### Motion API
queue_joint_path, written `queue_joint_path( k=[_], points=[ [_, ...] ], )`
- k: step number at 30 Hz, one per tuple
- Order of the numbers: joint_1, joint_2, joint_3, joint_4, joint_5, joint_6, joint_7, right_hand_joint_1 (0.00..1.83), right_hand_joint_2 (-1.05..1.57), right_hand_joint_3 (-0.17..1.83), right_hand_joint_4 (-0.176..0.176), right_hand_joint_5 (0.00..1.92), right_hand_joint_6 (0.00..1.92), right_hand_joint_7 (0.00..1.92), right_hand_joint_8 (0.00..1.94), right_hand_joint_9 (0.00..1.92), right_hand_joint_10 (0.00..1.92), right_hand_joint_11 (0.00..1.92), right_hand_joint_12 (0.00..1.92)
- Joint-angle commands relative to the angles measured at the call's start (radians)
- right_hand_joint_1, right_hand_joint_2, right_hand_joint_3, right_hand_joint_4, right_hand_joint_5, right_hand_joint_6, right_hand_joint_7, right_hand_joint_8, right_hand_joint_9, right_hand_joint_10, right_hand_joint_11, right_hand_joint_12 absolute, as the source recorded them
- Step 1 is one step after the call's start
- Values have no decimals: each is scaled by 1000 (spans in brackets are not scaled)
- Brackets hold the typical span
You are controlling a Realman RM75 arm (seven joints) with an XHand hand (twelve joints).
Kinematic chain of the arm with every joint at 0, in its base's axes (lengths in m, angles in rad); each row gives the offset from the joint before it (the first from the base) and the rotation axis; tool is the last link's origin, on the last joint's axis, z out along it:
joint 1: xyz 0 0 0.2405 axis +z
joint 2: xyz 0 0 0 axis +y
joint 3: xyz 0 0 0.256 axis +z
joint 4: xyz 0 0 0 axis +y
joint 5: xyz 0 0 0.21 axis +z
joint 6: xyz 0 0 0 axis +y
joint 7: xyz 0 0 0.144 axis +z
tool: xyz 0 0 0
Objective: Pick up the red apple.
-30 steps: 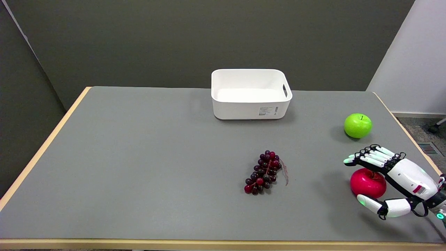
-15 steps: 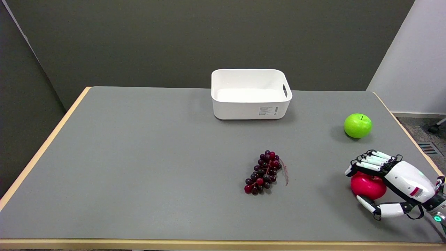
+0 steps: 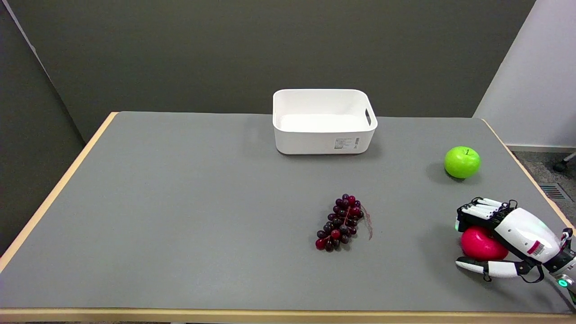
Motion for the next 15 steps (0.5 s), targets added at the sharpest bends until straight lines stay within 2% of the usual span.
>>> queue_joint_path(
  k=[1, 6, 13, 15],
  points=[
    [13, -1, -2, 1, 5, -3, -37, 1344, 1040, 364, -144, 630, 1529, 871, 1260, 786, 1458, 500, 1505],
    [24, 1, 19, -2, 58, 5, -31, 1345, 1016, 409, -146, 652, 1550, 897, 1270, 750, 1440, 522, 1495],
    [36, -3, 29, 4, 305, 30, -27, 1351, 936, 584, -157, 651, 1596, 900, 1324, 757, 1483, 491, 1526],
    [44, -8, 29, 12, 383, 38, -26, 1190, 1031, 436, -64, 639, 1560, 885, 1295, 849, 1602, 490, 1521]
  ],
)
